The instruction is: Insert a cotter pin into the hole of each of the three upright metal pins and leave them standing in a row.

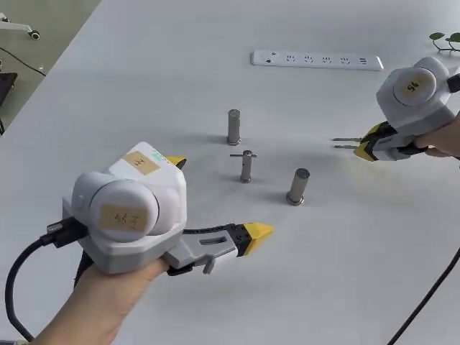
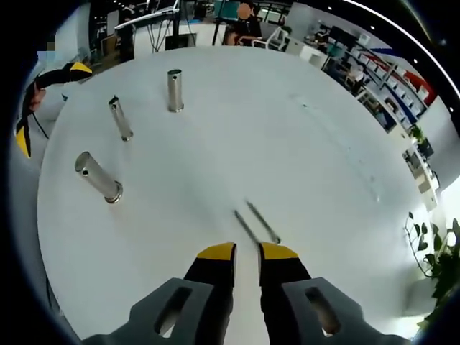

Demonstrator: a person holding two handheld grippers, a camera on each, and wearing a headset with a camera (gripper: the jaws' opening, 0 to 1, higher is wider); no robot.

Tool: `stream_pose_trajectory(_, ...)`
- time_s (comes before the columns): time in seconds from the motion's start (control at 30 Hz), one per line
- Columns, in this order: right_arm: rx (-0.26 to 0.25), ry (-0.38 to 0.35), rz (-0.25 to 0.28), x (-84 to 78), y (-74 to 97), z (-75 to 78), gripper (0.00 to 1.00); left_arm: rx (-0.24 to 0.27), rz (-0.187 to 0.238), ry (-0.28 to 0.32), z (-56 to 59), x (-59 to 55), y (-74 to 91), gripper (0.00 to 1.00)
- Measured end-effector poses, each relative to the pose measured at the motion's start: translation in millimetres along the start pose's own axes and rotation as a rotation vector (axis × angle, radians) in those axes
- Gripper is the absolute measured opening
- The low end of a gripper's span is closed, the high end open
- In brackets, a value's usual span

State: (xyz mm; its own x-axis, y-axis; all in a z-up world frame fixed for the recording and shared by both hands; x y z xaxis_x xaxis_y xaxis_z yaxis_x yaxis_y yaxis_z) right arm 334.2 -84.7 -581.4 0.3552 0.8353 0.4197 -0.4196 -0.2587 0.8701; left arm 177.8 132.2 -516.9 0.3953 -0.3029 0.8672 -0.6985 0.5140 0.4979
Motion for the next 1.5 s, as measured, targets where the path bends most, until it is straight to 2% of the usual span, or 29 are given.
stream_pose_trajectory(0.27,0.012,0.046,-0.038,-3.0,-7.6,5.8,0.07,-0.015,0.002,-0.006,1.1,-0.7,-2.6,0.86)
stream_pose_trajectory(0.43,0.029,0.042,-0.049,-3.7,-9.5,12.1,0.06,-0.018,-0.007,-0.010,1.4,-2.1,-3.7,0.85)
stream_pose_trajectory(0.53,0.087,-0.035,-0.043,-4.1,-11.7,9.3,0.03,-0.008,-0.008,-0.024,-0.2,-2.0,-3.2,0.83)
stream_pose_trajectory(0.63,0.121,-0.026,-0.046,-2.8,-15.0,18.1,0.00,-0.005,-0.012,-0.020,-0.9,-2.4,-3.0,0.83)
stream_pose_trajectory(0.7,0.135,-0.027,-0.051,-2.3,-15.0,15.7,0.00,-0.006,-0.007,-0.020,-0.8,-1.6,-3.1,0.83)
stream_pose_trajectory(1.07,0.129,-0.019,-0.049,-4.8,-15.9,15.8,0.00,-0.013,-0.011,-0.020,1.4,-1.7,-3.4,0.82)
stream_pose_trajectory(1.23,0.112,0.053,-0.039,-4.0,-14.2,11.0,0.00,-0.012,-0.014,-0.011,0.6,-2.4,-3.2,0.82)
stream_pose_trajectory(1.5,0.093,0.125,-0.015,0.5,-6.3,1.4,0.00,-0.012,-0.009,-0.002,-0.2,-1.2,-1.4,0.80)
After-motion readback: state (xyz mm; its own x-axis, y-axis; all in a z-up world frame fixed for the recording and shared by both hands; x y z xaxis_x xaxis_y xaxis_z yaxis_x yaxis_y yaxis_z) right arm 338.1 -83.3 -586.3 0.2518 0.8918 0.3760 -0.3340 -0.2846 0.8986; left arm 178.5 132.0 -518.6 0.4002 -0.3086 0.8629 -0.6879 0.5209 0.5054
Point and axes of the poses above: the centre of the closed fingertips' face, and the gripper's own axes: y roughly backward along the fingers, z roughly to its right, x roughly out of its top, the point moved 2 cm from there along y, roughly backward along the fingers, and after that the axes turned 3 degrees about -z, right-handed, at the moved point
